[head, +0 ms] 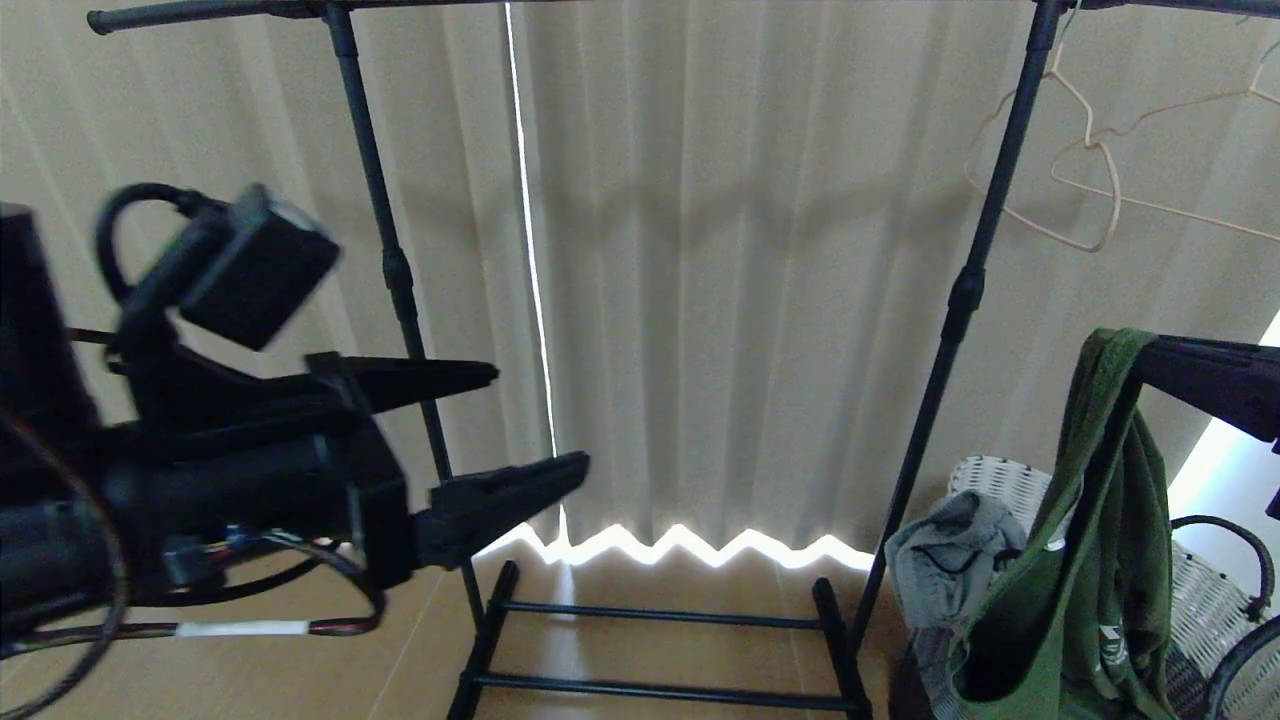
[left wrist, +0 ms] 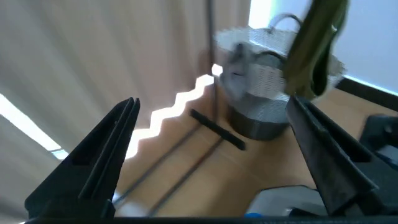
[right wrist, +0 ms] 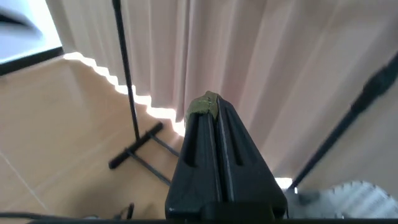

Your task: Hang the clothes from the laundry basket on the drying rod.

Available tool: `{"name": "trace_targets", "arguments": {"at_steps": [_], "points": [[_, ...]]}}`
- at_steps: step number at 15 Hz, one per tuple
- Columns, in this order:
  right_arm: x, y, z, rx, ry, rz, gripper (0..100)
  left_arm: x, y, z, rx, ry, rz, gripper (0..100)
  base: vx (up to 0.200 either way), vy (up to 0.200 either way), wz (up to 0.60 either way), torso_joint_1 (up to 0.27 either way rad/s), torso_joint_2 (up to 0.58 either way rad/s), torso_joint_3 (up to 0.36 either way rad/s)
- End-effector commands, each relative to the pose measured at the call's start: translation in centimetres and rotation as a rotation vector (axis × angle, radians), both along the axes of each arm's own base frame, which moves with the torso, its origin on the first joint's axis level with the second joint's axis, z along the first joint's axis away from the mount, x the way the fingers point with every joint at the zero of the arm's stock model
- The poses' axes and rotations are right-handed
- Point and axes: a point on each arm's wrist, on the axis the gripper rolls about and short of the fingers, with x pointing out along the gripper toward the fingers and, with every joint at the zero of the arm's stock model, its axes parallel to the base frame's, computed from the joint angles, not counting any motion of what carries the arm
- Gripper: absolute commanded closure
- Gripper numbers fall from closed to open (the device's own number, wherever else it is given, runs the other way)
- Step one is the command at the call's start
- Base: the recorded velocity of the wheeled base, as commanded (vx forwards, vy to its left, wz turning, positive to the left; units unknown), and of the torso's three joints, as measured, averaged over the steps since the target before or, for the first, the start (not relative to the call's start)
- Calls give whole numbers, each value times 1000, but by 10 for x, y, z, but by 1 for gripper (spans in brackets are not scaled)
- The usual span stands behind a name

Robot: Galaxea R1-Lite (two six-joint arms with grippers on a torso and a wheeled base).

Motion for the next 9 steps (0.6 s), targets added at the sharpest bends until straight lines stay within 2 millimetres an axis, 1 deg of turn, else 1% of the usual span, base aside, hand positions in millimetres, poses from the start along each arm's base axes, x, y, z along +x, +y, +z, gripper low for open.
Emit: {"name": "trace_targets", "arguments": {"at_steps": [1,2,4,5,6,7,8,9], "points": [[6,4,10,8,-18,15,100,20,-64,-42,79,119,-91,0,0,0,0,0,0,0],[7,8,13,13,-24,31,100,16,-78,-47,71,155,-124,0,0,0,0,0,0,0],[4,13,19,30,-34,67,100,9,-106,-51,49,213,-168,0,0,0,0,0,0,0],[4,14,20,32,-38,75,100,10,-111,-52,47,218,-170,0,0,0,0,0,0,0],[2,17,23,37,-46,95,100,11,-131,-58,53,238,-166,0,0,0,0,0,0,0],[3,18,23,36,-45,96,100,8,-143,-62,56,243,-163,0,0,0,0,0,0,0],[4,18,24,36,-45,96,100,7,-149,-65,56,245,-165,0,0,0,0,0,0,0],[4,18,25,38,-49,98,100,2,-161,-70,59,244,-182,0,0,0,0,0,0,0]]}}
